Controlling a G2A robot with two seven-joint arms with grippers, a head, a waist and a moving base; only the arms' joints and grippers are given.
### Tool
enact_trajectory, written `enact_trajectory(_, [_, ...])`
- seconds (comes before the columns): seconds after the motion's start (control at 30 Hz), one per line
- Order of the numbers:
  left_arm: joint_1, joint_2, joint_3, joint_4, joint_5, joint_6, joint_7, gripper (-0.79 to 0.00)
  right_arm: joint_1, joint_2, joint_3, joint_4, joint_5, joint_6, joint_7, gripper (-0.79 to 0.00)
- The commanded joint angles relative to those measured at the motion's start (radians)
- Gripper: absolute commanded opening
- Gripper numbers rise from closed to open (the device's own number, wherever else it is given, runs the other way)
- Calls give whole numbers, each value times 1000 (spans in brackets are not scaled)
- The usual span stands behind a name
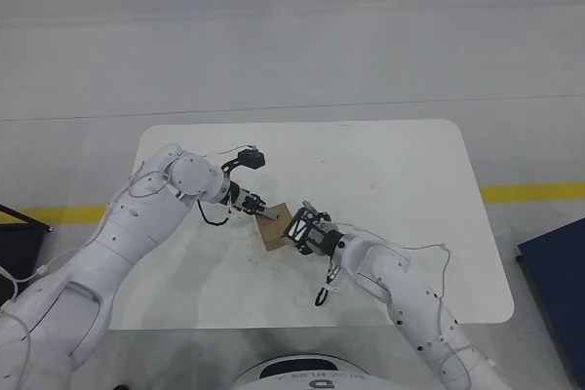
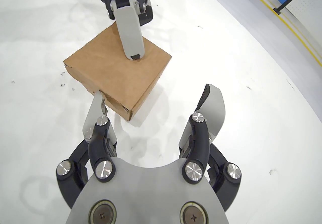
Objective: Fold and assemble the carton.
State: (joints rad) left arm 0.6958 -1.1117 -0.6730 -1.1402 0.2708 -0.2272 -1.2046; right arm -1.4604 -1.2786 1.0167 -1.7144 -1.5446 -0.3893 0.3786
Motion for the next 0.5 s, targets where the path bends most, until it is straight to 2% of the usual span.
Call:
enact_trajectory(0.0, [0,-1,-1,0,1,0,-1,0,13,-2,-12,8,7,-10,6,-139])
enact_trajectory(0.07, [0,-1,-3,0,1,0,-3,0,22,-4,-18,15,14,-9,7,-132])
enact_trajectory(0.17, [-1,-2,-3,0,6,-2,-7,0,29,-4,-24,21,22,-11,2,-188])
enact_trajectory(0.27, [-1,-3,-5,2,4,-4,-7,0,30,-3,-18,25,36,-13,3,-419])
enact_trajectory(0.33, [-1,-4,-7,5,4,-5,-3,0,27,-1,-11,27,48,-18,8,-499])
enact_trajectory(0.47, [-5,-7,-9,11,3,-8,-2,0,20,4,2,22,74,-46,14,-505])
